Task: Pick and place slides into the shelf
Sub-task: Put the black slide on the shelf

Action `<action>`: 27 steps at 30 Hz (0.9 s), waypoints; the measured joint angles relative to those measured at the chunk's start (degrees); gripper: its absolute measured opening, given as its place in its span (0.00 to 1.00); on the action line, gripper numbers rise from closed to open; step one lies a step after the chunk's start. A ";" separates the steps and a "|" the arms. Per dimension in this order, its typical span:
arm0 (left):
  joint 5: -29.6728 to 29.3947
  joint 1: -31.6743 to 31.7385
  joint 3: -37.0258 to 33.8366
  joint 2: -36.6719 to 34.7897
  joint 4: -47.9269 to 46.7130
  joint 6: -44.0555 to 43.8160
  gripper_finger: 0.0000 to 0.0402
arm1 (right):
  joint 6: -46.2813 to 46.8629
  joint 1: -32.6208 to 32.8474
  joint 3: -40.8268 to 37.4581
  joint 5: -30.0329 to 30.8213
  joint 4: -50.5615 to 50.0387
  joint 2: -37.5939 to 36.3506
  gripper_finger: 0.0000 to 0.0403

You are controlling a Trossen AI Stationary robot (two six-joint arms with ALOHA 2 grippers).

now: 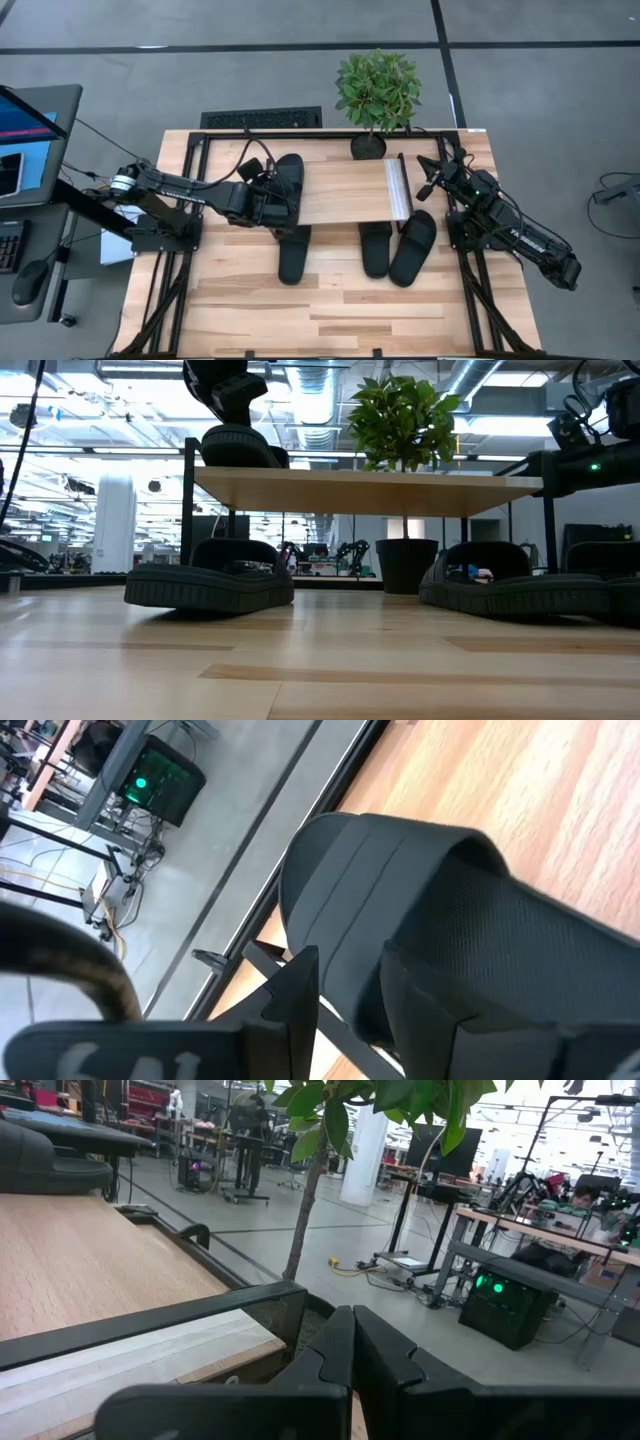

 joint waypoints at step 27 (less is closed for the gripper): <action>1.66 -0.13 11.25 0.07 -21.22 1.32 0.25 | 0.00 -0.01 -0.01 0.01 0.01 0.00 0.00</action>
